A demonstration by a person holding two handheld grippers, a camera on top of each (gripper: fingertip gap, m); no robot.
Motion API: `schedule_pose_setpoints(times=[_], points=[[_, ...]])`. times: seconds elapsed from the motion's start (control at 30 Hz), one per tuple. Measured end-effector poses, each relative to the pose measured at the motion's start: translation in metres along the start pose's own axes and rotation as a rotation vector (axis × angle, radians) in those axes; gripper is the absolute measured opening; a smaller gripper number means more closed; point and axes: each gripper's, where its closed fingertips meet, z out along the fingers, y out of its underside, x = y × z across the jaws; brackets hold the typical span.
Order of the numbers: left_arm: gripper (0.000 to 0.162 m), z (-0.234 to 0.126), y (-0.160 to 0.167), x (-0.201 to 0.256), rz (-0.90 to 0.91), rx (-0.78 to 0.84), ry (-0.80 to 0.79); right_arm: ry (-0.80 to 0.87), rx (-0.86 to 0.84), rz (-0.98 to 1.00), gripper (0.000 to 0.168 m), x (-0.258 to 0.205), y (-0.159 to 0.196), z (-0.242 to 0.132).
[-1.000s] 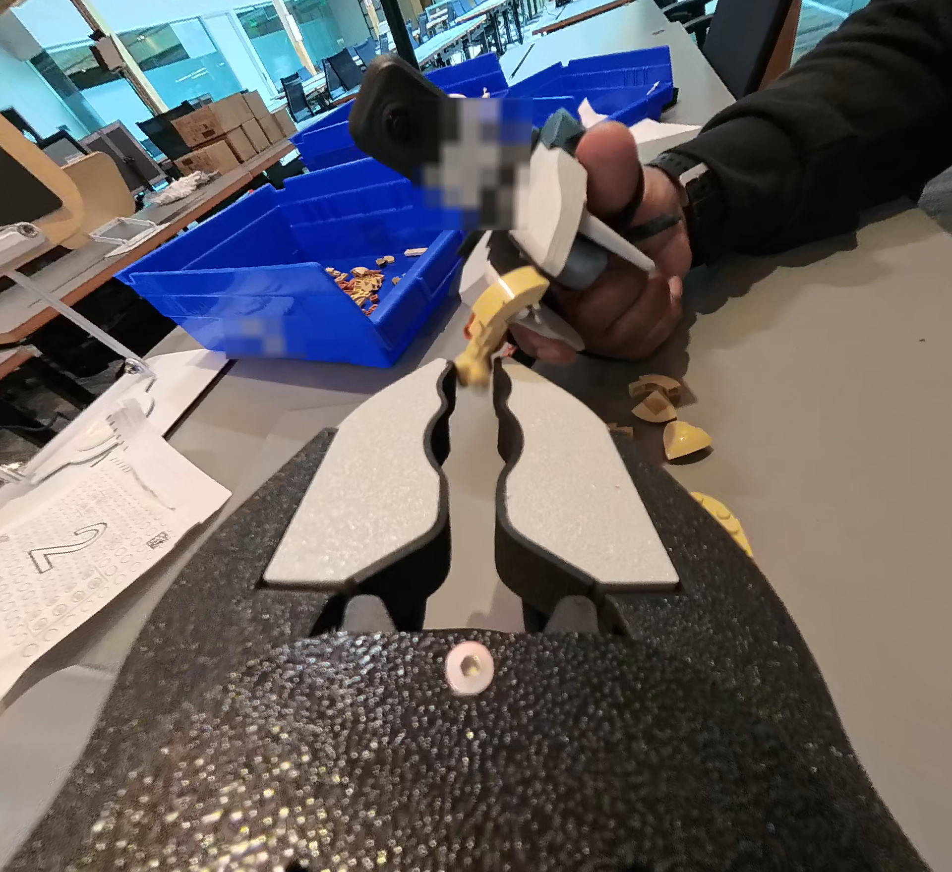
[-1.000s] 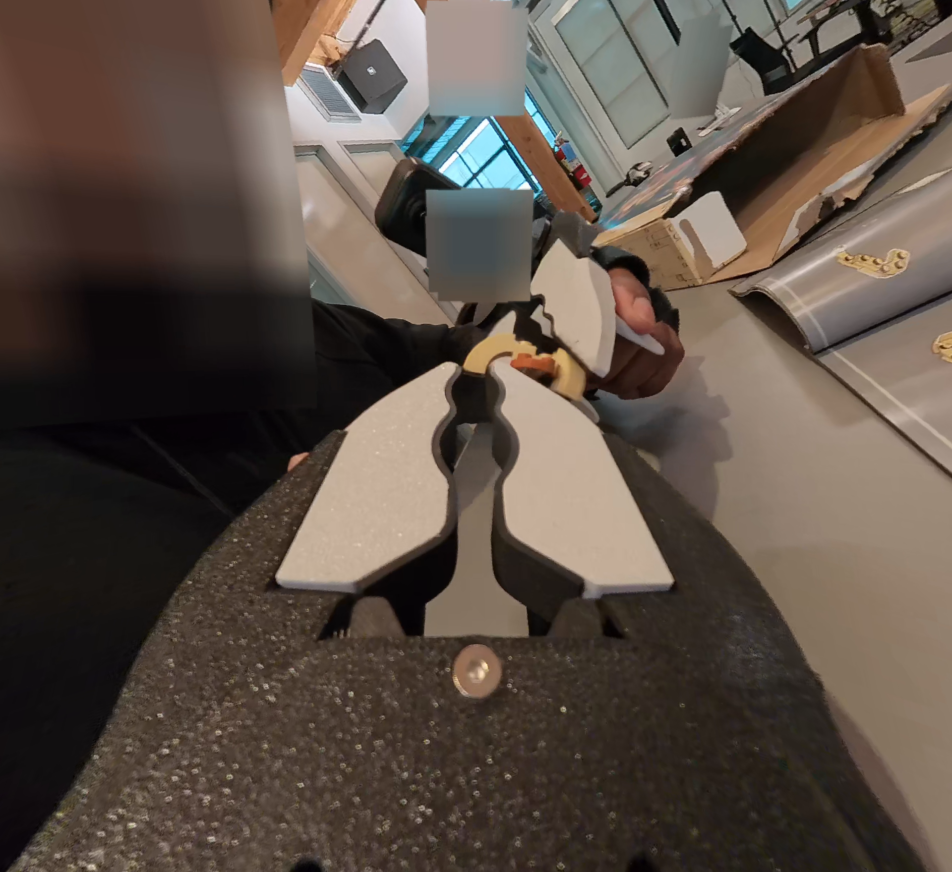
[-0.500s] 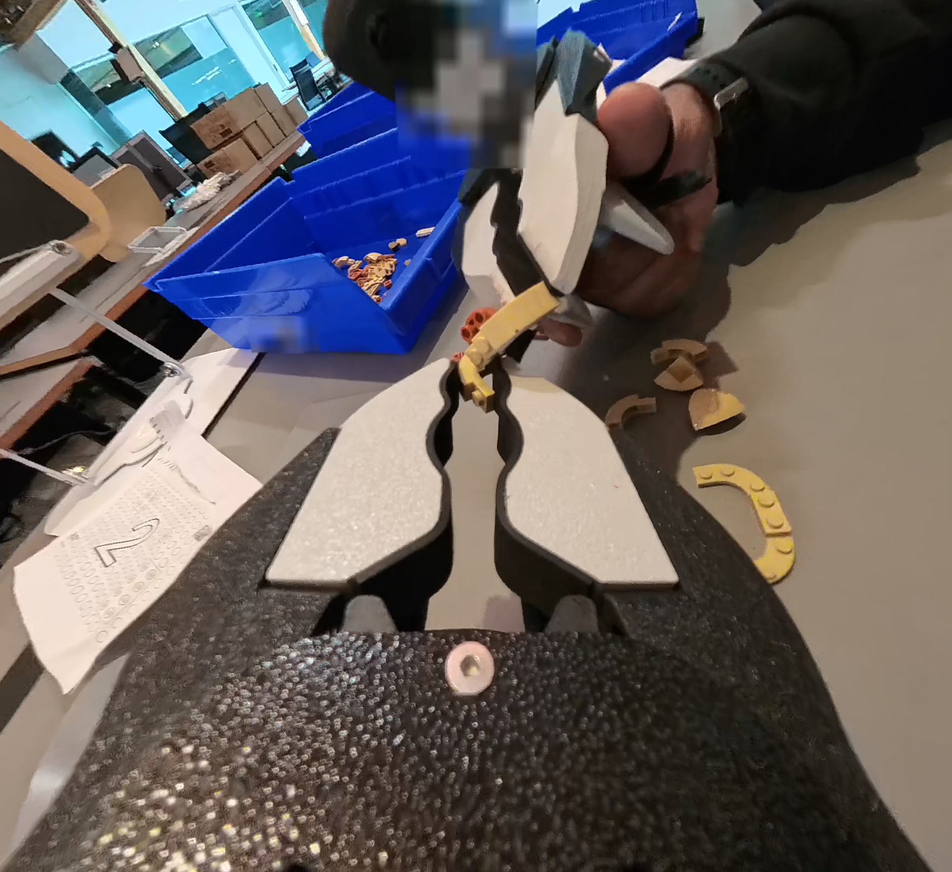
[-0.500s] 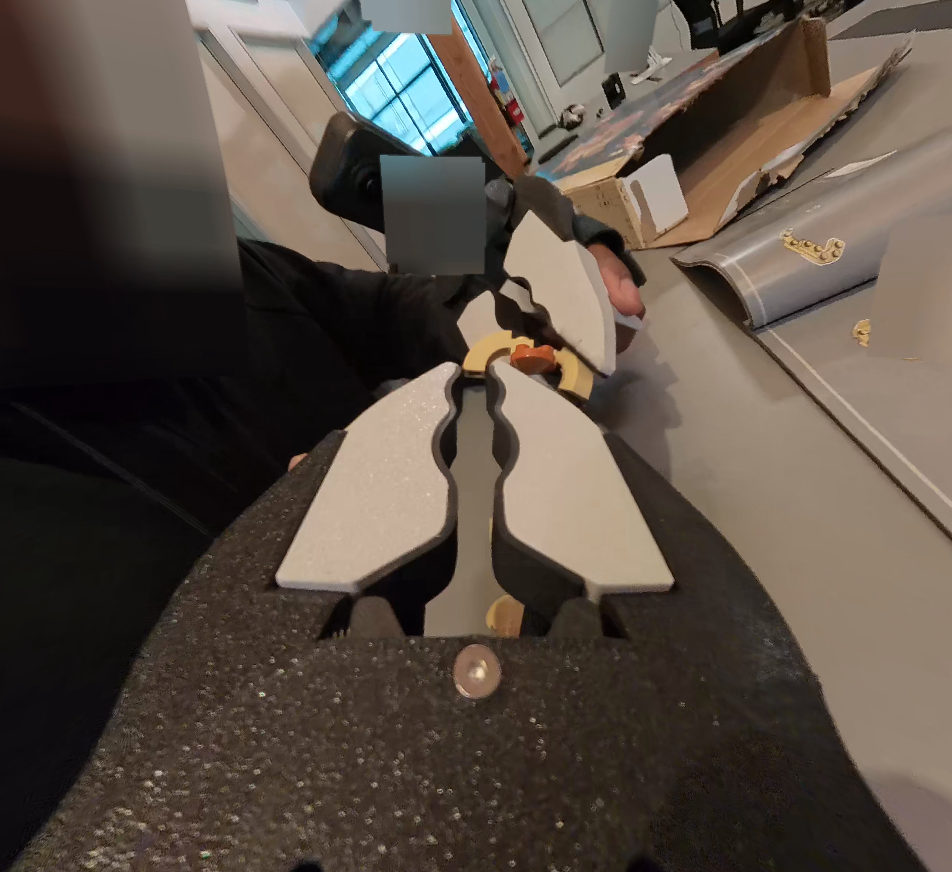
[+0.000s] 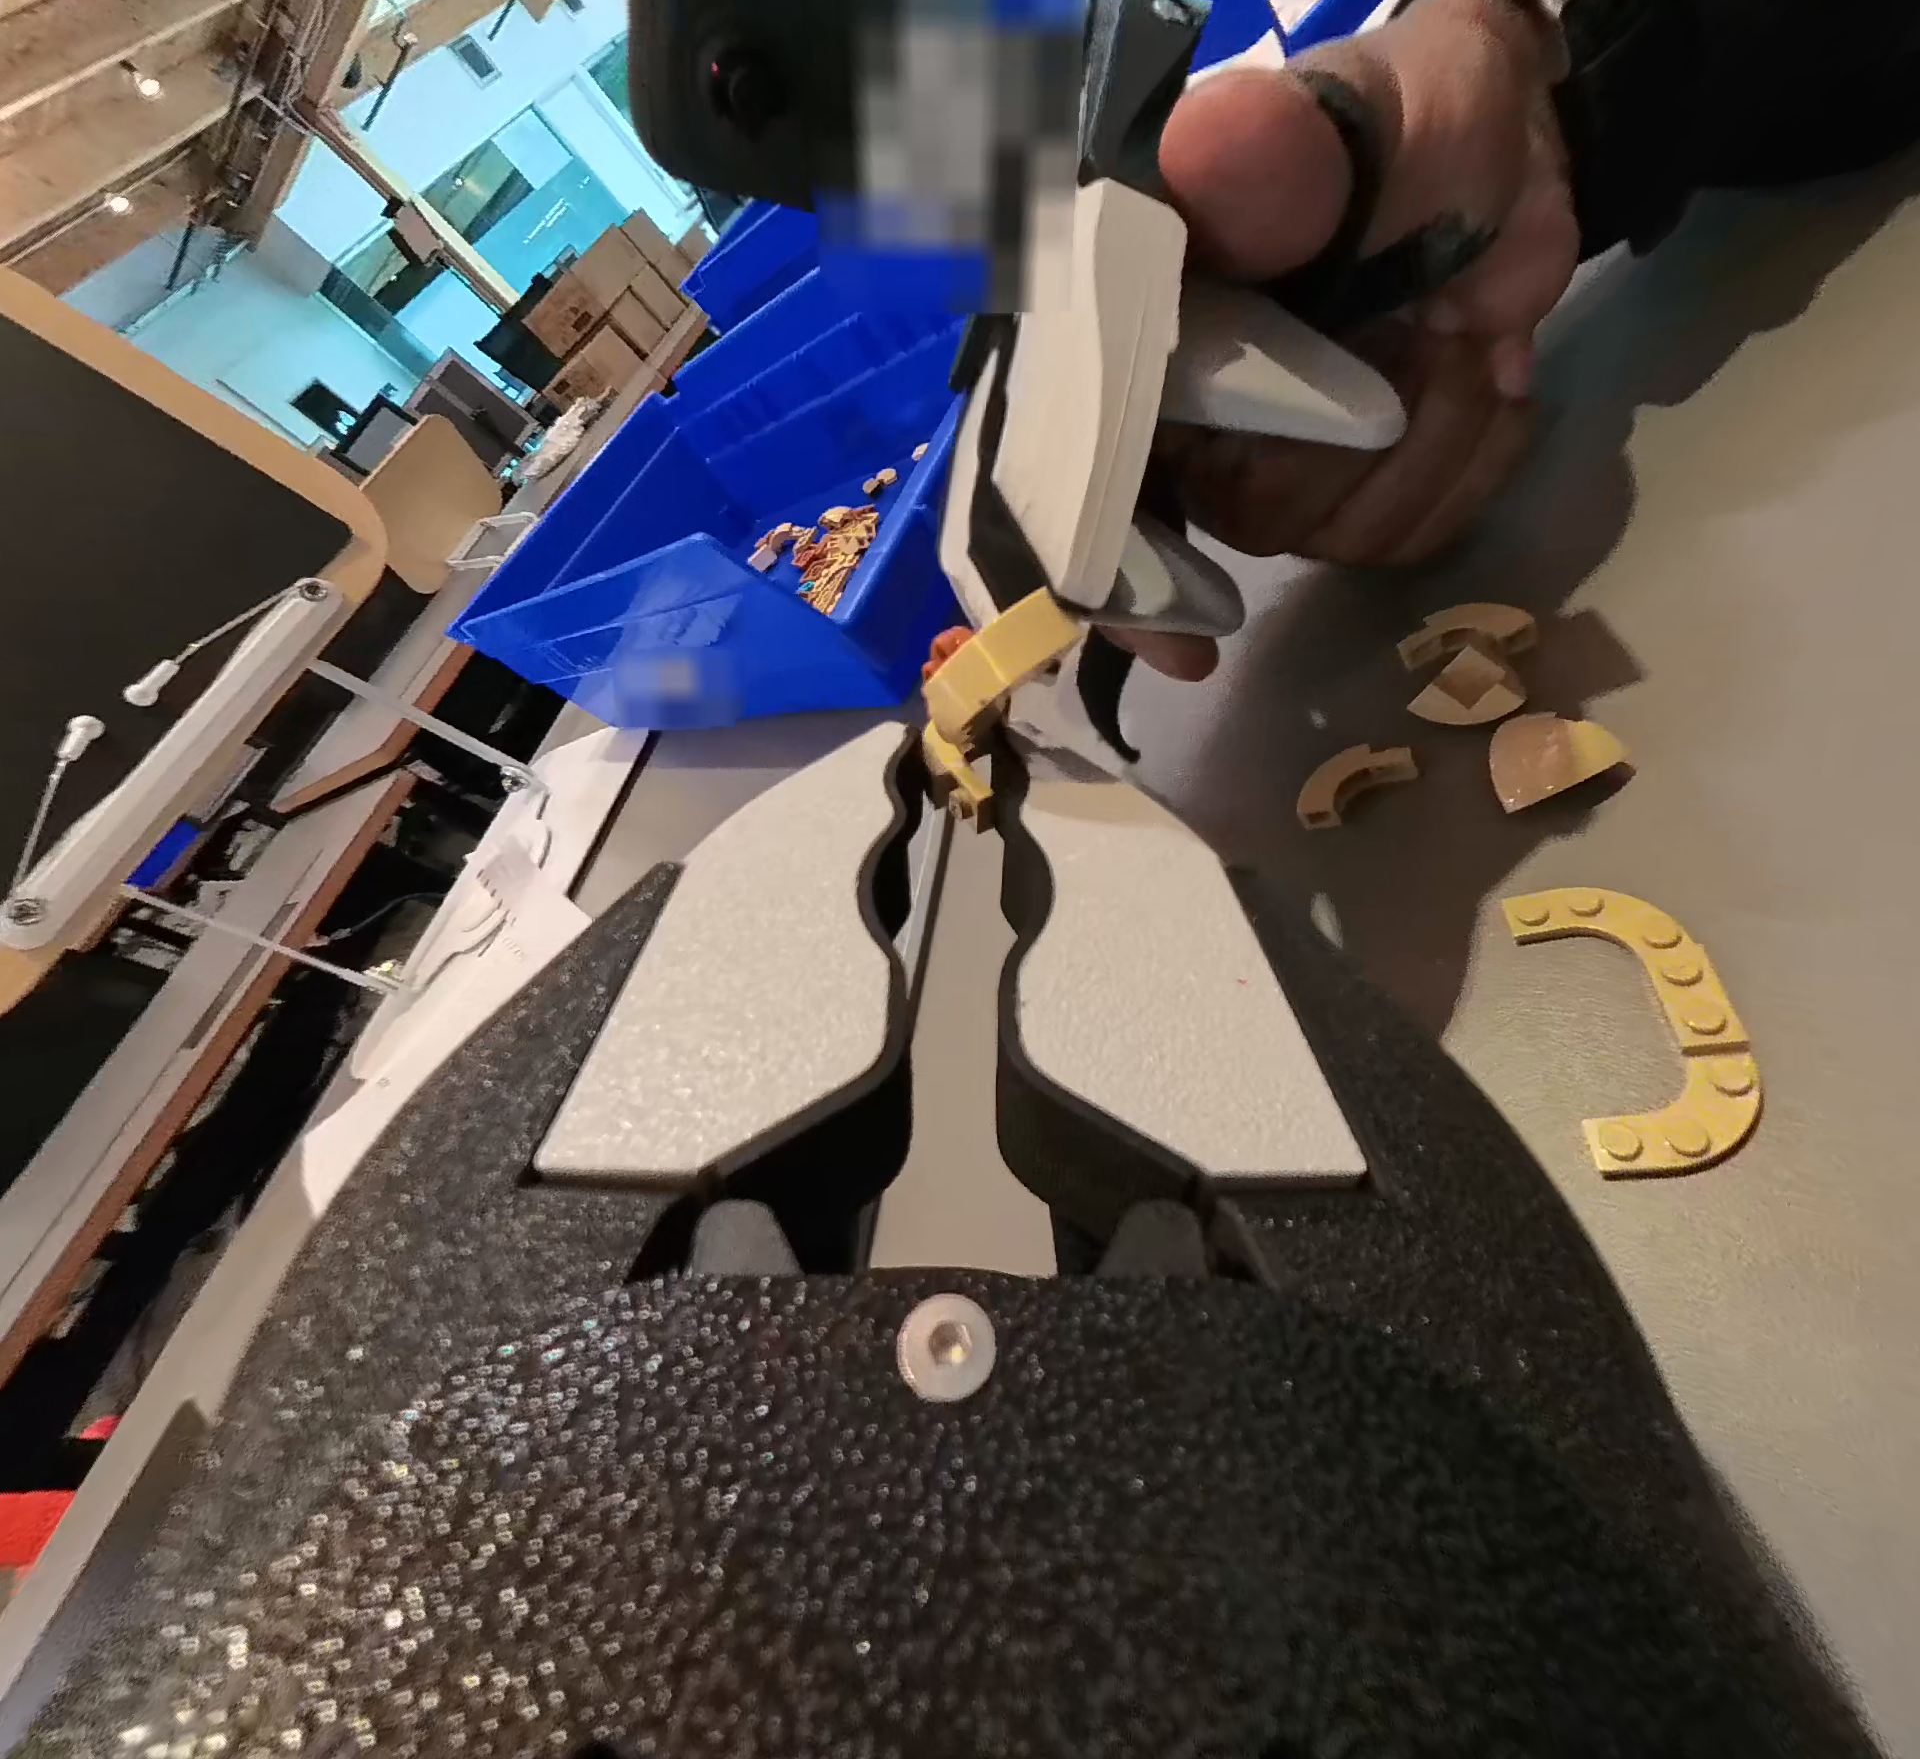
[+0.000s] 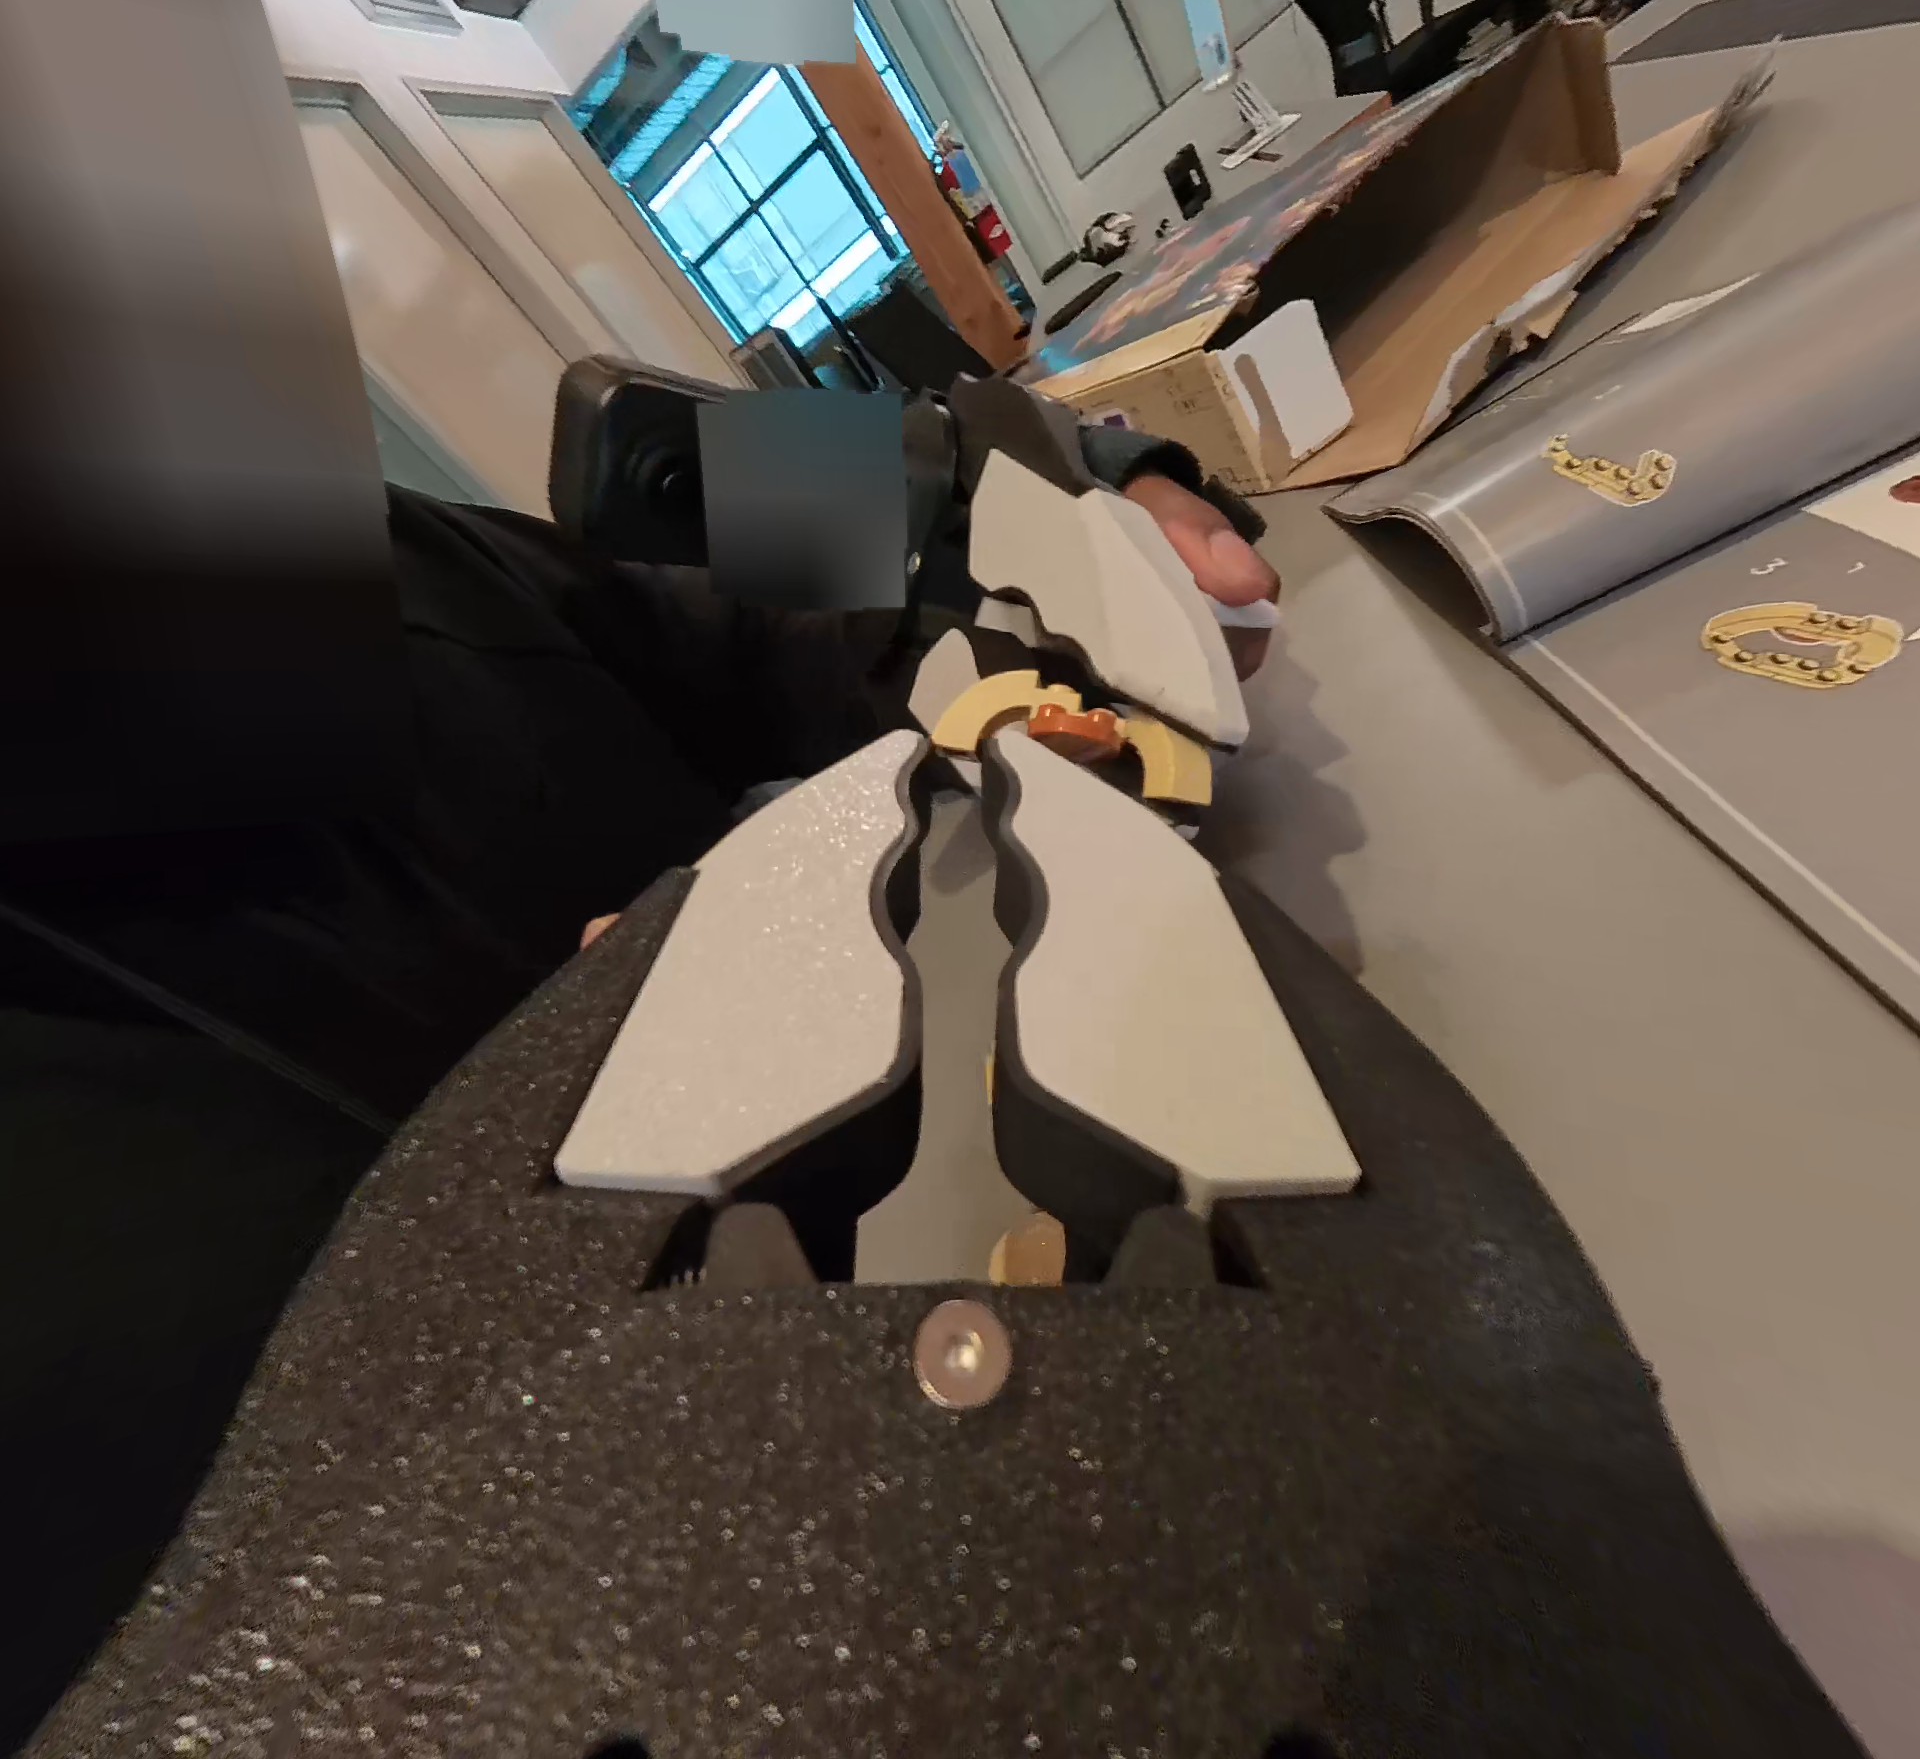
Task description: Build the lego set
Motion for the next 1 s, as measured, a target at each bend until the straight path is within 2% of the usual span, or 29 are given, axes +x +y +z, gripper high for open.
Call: schedule_pose_setpoints(times=[0.1,0.2,0.4,0.57,0.73,0.83,1.0], points=[[0.012,0.001,0.002,0.002,0.062,-0.026,-0.013,0.007,-0.019,-0.008,0.008,-0.002,0.002,0.002],[0.012,0.002,0.001,0.006,0.098,-0.032,-0.011,-0.096,-0.009,0.054,0.008,-0.015,0.003,0.006],[0.012,0.001,-0.005,0.008,0.052,0.013,0.013,-0.105,0.012,0.149,0.008,-0.006,0.004,0.005],[0.012,0.0,-0.001,0.005,0.019,-0.015,0.024,-0.098,0.025,0.185,0.008,0.0,0.005,0.003],[0.011,-0.001,0.009,-0.001,0.025,-0.108,0.004,-0.057,0.045,0.219,0.01,0.011,0.003,-0.001],[0.011,-0.001,0.014,-0.001,-0.012,-0.16,0.017,-0.001,0.053,0.221,0.018,0.02,0.002,-0.004],[0.011,0.002,0.026,0.005,-0.102,-0.242,0.061,0.116,-0.005,0.115,0.029,0.03,0.007,-0.007]])
